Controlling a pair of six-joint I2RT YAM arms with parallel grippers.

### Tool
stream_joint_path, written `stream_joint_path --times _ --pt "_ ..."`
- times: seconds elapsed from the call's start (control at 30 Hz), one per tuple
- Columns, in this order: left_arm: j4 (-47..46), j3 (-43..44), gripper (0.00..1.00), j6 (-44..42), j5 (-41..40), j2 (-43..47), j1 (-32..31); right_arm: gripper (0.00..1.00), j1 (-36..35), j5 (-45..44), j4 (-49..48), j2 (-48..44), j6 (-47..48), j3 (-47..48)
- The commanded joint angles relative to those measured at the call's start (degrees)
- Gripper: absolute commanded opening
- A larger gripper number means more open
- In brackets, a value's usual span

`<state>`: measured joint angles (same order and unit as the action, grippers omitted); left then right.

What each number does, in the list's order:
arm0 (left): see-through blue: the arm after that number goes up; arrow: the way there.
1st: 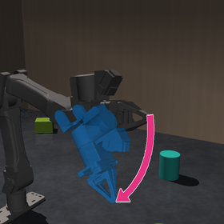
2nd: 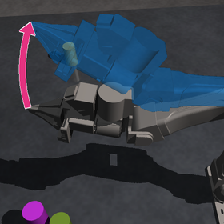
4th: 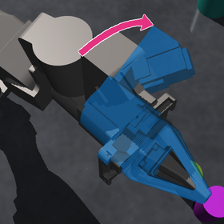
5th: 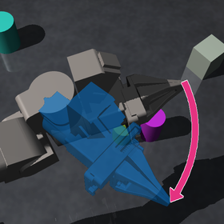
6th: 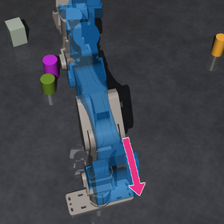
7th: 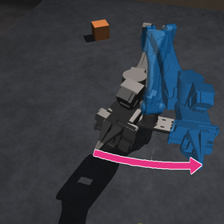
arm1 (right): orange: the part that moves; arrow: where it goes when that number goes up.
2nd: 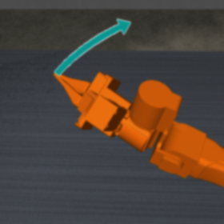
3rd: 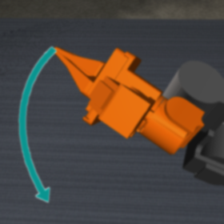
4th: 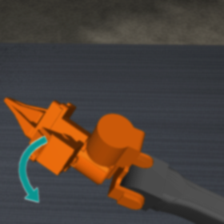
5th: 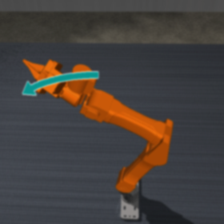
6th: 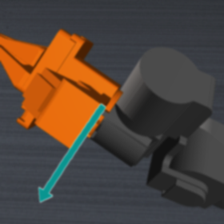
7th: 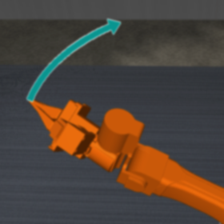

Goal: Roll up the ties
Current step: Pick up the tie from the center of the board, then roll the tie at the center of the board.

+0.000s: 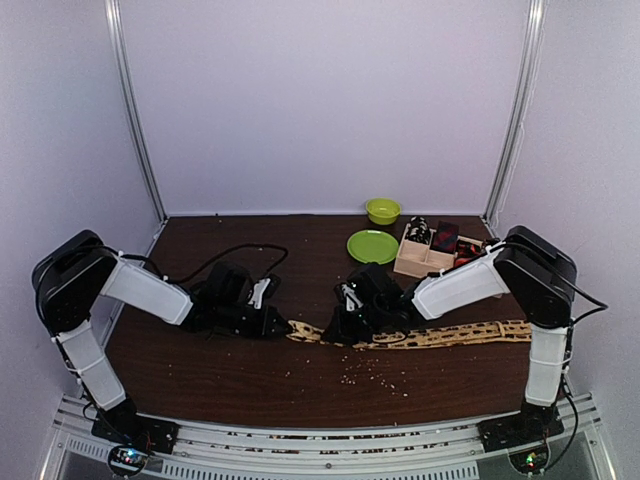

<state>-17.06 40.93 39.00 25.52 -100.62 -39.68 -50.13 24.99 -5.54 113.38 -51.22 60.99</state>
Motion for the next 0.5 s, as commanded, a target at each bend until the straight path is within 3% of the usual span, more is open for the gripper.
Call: stream_joint_path --times 0.0,0.2,0.47 --pt "-7.13 -1.95 0.00 0.35 4.88 5.53 -0.09 0.00 -0.07 -1.53 2.53 2.37 0.42 0.22" --pt "-10.41 -1.15 0.00 0.91 9.99 10.57 -2.19 0.00 -0.90 -0.59 1.55 3.17 -0.22 0.69" --pt "-14.62 -0.10 0.00 3.46 11.84 8.02 -3.73 0.00 -3.24 0.44 0.72 4.99 -1.29 3.10"
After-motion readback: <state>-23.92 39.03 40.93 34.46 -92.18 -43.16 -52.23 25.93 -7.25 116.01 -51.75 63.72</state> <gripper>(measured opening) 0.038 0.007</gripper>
